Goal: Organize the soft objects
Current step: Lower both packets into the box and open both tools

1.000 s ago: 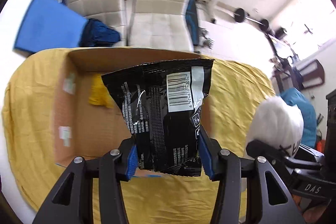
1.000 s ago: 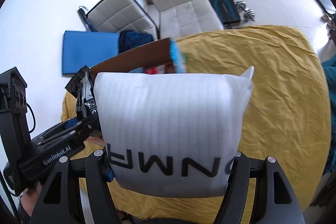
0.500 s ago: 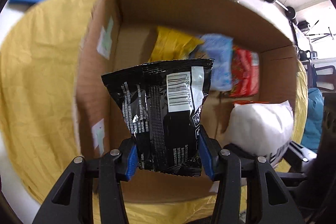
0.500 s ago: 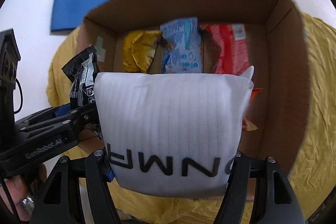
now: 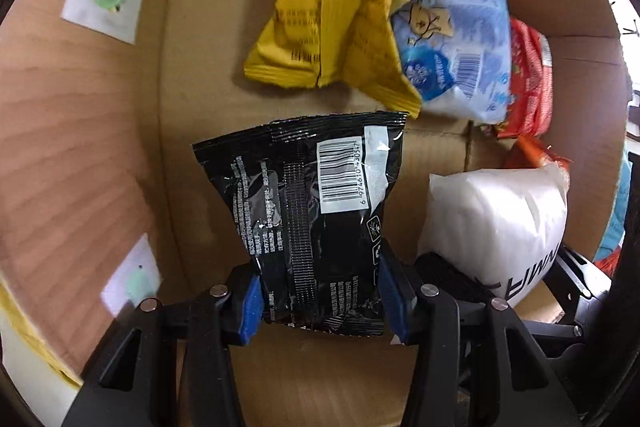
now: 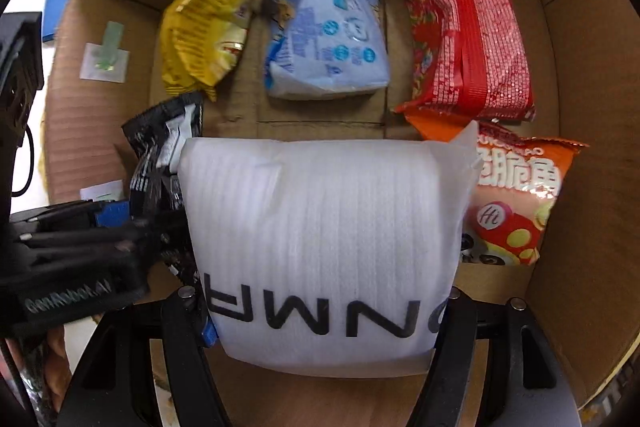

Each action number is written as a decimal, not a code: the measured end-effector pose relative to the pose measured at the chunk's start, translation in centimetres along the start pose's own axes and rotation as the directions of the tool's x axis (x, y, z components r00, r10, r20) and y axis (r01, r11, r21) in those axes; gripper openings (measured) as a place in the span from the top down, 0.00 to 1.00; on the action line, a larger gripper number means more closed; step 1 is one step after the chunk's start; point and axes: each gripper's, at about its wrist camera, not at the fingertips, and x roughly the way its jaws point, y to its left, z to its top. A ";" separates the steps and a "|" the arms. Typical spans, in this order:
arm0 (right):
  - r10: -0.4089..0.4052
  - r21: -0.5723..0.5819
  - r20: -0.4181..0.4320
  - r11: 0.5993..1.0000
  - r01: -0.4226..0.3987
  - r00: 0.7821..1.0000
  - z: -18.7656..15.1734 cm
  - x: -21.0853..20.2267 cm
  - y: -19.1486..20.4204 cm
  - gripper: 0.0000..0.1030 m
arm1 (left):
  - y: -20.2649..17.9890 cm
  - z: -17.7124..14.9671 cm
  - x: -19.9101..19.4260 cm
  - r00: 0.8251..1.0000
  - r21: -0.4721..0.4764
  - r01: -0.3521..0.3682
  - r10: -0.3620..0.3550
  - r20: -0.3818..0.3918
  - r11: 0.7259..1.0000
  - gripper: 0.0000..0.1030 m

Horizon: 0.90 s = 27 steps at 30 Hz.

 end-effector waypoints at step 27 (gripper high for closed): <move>-0.106 0.019 -0.003 0.994 0.106 0.994 1.8 -1.1 1.8 0.20 | -1.3 -2.2 -4.5 0.996 -0.001 -0.020 0.020 0.090 1.000 0.54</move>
